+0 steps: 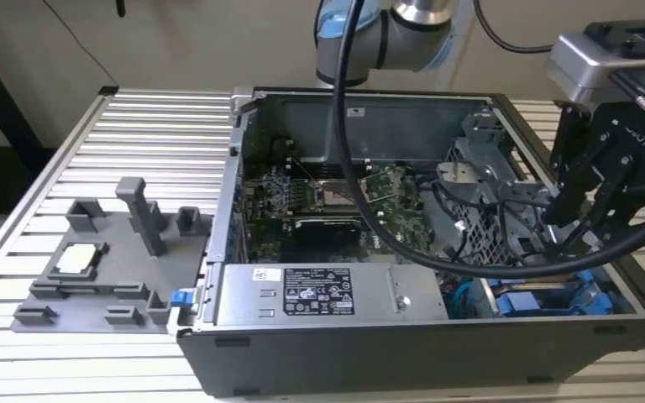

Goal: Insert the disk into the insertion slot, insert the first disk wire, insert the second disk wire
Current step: 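Insert the disk into the insertion slot, then insert the first disk wire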

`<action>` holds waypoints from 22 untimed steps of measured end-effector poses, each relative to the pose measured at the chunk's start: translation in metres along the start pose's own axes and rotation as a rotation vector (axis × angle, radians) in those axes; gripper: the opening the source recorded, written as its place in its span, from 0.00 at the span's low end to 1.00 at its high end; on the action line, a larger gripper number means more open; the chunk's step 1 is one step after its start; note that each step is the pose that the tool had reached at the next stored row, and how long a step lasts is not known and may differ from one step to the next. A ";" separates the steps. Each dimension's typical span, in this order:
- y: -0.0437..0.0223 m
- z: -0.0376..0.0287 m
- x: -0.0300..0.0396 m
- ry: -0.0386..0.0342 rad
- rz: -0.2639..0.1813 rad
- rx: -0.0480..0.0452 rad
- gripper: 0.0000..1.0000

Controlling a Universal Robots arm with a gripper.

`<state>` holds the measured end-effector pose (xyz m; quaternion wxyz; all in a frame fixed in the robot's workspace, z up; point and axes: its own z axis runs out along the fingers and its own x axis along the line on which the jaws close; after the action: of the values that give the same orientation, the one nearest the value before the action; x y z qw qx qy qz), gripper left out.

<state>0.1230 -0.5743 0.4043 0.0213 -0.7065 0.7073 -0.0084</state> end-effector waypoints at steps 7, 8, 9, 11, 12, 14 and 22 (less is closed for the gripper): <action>0.0001 0.0001 -0.0005 -0.0081 -0.003 0.1280 0.41; 0.0001 0.0001 -0.0007 -0.0091 -0.004 0.1458 0.41; 0.0002 0.0001 -0.0008 -0.0098 -0.005 0.1644 0.41; 0.0005 0.0011 -0.0022 -0.0105 -0.011 0.1868 0.41; 0.0005 0.0020 -0.0037 -0.0090 -0.019 0.1902 0.41; 0.0006 0.0039 -0.0065 -0.0073 -0.036 0.1958 0.41; 0.0041 0.0054 -0.0177 -0.0094 -0.071 0.2084 0.41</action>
<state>0.1191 -0.5565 0.3991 0.0976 -0.7251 0.6770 -0.0794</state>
